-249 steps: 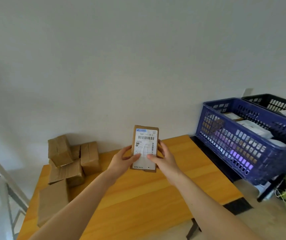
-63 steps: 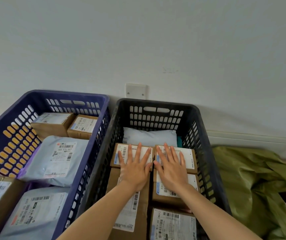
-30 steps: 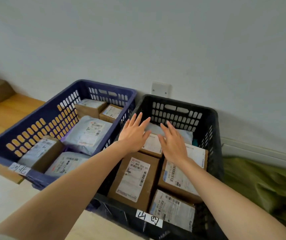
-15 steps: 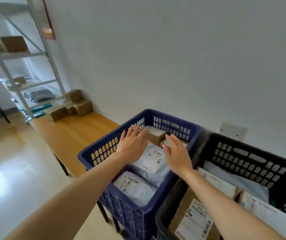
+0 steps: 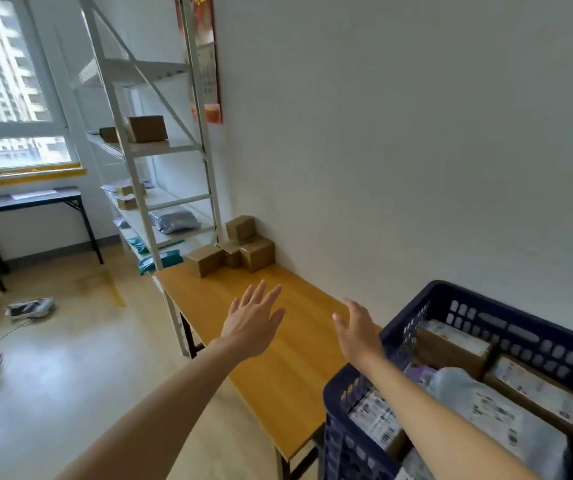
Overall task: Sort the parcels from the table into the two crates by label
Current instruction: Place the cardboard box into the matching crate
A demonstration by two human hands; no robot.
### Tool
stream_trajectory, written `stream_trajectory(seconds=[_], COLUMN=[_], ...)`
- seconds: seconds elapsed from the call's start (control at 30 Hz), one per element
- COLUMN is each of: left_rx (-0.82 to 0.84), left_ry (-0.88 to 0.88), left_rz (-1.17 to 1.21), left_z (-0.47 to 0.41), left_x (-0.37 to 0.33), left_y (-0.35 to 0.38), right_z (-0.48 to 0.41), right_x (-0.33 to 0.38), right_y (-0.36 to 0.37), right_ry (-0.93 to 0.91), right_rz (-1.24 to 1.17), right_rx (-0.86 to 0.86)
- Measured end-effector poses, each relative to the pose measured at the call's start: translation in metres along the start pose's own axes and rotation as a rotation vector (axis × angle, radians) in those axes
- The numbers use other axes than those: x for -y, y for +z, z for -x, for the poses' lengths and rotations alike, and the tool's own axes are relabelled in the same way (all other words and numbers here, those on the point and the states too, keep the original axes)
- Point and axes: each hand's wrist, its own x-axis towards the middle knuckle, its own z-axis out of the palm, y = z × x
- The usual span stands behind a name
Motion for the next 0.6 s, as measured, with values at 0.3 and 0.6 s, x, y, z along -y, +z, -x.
stream_trajectory(seconds=[0.3, 0.6], left_rx=[0.051, 0.065], left_ry=[-0.137, -0.196], left_rz=[0.103, 0.135], left_z=[-0.034, -0.125], left_x=[0.149, 0.264], left_y=[0.0, 0.017], right_z=[-0.067, -0.172], right_x=[0.08, 0.11], right_y=[0.127, 0.23], right_ry=[0.124, 0.129], right_rz=[-0.105, -0.1], right_rx=[0.026, 0.089])
